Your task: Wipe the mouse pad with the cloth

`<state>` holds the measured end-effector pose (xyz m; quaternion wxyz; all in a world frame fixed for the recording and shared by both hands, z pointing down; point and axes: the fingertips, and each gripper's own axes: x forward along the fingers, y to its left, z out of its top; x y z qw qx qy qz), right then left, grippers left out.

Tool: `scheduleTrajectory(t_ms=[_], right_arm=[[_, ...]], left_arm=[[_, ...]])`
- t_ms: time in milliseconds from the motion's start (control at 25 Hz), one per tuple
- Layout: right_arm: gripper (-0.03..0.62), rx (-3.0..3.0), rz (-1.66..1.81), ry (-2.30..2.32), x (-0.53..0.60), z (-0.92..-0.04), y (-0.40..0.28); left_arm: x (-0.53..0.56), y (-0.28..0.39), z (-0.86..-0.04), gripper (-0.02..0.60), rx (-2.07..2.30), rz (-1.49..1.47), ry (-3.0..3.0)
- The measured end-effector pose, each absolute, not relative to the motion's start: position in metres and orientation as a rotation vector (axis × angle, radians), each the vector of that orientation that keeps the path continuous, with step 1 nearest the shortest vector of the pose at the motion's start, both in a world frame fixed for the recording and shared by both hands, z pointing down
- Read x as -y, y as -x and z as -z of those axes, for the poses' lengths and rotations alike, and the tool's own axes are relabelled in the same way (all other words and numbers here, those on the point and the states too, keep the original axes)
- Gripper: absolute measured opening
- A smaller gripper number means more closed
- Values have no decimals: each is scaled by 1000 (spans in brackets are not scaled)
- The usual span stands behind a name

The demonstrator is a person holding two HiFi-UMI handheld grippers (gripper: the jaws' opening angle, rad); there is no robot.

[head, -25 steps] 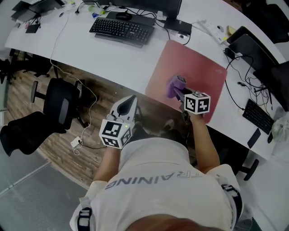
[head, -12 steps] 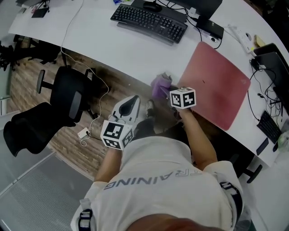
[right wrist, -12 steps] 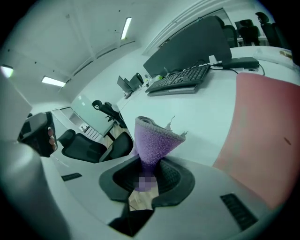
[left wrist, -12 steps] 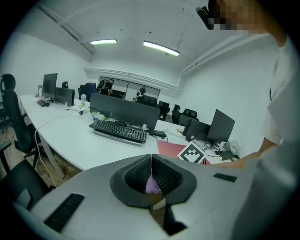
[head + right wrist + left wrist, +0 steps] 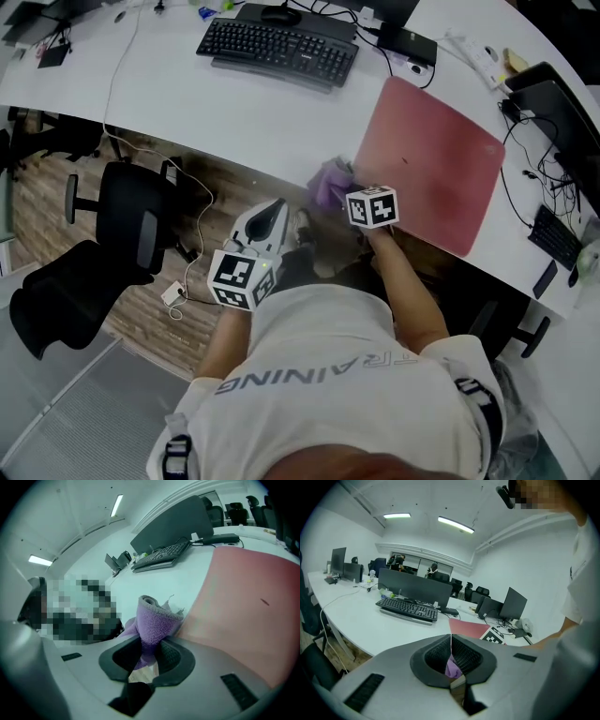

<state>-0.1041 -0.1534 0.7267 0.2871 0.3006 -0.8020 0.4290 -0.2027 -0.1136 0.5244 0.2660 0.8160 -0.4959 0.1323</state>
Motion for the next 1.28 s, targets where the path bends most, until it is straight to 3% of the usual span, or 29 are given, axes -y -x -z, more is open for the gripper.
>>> scheduleTrajectory(t_ms=[1280], right_arm=[[92,1987,-1298,-1200,74,-725,-212]], left_arm=[[106,-89,-495,32,957,-395,-2502]])
